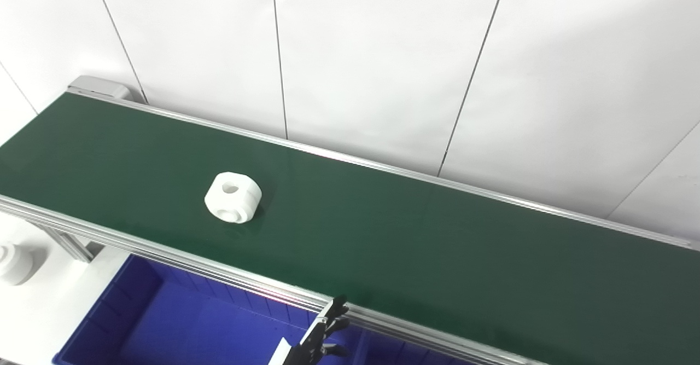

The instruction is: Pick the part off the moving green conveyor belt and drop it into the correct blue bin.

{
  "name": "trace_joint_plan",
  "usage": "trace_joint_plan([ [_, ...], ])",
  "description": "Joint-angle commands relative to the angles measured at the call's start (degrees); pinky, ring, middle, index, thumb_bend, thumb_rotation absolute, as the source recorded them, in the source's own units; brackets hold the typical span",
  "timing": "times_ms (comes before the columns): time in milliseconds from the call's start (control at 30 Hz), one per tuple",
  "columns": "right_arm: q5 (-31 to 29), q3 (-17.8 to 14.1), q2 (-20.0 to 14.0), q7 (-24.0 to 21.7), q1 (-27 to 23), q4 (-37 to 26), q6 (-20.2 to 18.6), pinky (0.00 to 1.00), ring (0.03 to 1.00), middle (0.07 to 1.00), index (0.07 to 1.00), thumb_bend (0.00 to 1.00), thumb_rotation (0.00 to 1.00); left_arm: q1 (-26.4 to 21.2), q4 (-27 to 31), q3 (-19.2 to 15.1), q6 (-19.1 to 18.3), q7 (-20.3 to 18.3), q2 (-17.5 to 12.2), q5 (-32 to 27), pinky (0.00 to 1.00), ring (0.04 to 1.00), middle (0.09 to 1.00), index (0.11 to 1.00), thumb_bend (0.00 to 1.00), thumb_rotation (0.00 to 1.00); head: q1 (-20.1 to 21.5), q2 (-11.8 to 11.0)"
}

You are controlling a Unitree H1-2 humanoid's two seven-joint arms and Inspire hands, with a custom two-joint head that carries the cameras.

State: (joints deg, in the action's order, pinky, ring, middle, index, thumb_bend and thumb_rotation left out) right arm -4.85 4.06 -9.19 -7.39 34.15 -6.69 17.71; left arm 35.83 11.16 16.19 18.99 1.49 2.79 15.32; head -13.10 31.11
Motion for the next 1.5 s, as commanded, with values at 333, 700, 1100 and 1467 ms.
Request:
trace_joint_plan([
  [333,1.75,0.36,0.11,-0.52,-0.72,-1.26,-0.03,1.00,1.000,1.000,1.000,0.95,1.00,-14.02,19.42,-5.20,-1.96,-7.27,-10.74,8.48,0.61,0.750,0.783,0.770,0.90,0.49,0.28,0.70],
  [700,2.13,0.85,0.74,-0.88,-1.05,-2.11,-1.07,1.00,1.000,1.000,1.000,0.92,1.00,-35.44,15.92,-8.68,-15.08,-20.26,-22.53,17.98,0.84,0.859,0.861,0.829,0.90,0.44,1.14,1.19],
  [1100,2.20,1.23,1.69,-0.82,-0.70,-3.07,-1.62,1.00,1.000,1.000,1.000,0.93,1.00,-51.81,-1.84,-6.24,-17.49,-25.86,-29.22,21.30,0.88,0.861,0.861,0.824,0.86,0.41,1.74,1.52],
  [1467,1.53,1.20,1.87,-1.09,0.05,-3.69,-0.85,1.00,1.000,1.000,1.000,0.88,1.00,-54.63,-12.72,-3.73,-17.15,-24.41,-30.94,24.36,0.94,0.895,0.881,0.842,0.86,0.46,1.99,2.51],
])
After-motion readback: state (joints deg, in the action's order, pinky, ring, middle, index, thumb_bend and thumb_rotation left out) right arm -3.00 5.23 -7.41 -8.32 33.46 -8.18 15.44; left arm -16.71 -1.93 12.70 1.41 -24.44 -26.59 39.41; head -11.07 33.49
